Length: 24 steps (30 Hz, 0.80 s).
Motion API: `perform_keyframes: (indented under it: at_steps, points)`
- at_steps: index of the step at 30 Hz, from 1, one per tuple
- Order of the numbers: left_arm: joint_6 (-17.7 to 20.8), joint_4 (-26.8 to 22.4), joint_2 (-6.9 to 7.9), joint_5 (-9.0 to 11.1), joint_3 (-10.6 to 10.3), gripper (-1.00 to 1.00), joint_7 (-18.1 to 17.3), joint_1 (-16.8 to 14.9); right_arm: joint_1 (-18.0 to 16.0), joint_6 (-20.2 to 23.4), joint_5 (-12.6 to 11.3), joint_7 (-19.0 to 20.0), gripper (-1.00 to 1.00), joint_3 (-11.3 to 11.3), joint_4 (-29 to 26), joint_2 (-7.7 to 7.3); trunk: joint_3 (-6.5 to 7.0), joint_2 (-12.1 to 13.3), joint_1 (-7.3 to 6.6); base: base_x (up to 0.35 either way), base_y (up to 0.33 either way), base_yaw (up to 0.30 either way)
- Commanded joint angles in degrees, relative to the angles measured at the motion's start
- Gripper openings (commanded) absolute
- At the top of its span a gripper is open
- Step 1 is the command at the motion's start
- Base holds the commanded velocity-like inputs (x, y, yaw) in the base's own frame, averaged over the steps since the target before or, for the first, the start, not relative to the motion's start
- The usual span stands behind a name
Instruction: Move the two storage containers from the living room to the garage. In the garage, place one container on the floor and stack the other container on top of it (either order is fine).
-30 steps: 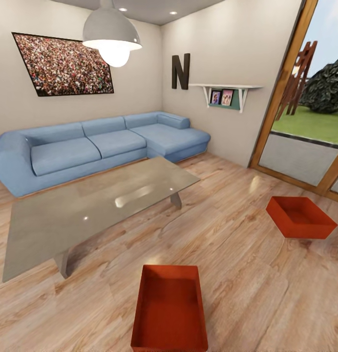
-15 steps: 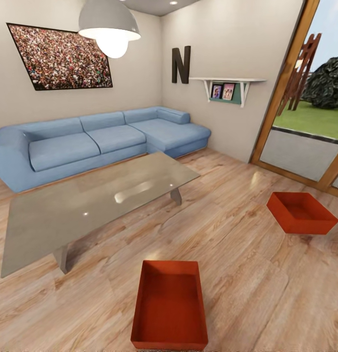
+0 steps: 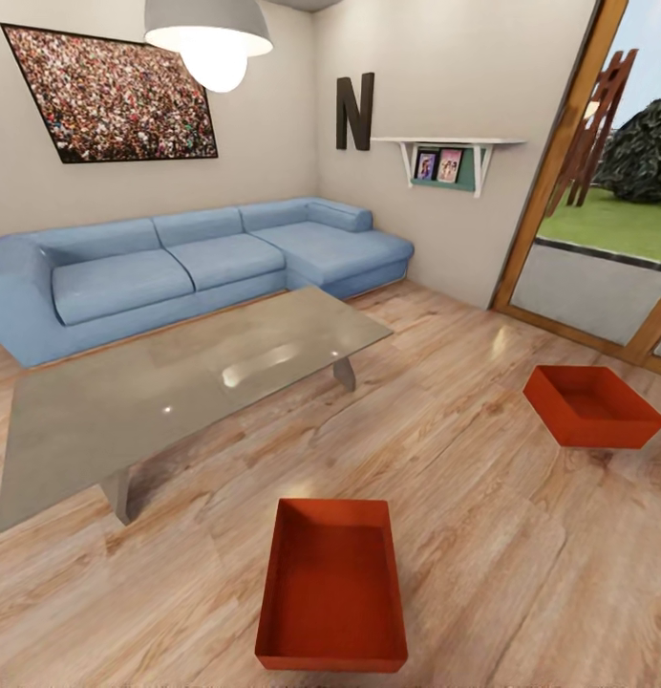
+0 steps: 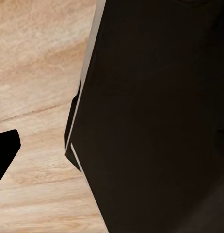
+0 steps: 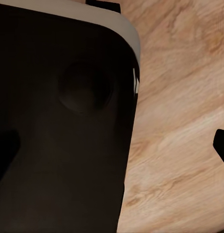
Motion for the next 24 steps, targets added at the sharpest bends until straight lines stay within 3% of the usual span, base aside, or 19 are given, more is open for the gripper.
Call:
perform_keyframes:
  at_steps: [1,24]
  points:
    - [0.25,-0.16,0.00,0.49,0.10,1.00,0.04,0.04,-0.06,-0.30,-0.21,-0.13,1.00,0.44,0.17,0.02,-0.31,-0.43,0.22,0.000,0.000,0.000]
    - [0.19,-0.17,-0.24,0.47,0.11,1.00,0.12,0.04,-0.06,-0.30,-0.21,-0.15,1.00,0.44,0.17,0.02,-2.40,-0.43,0.22,0.000,0.000,0.000]
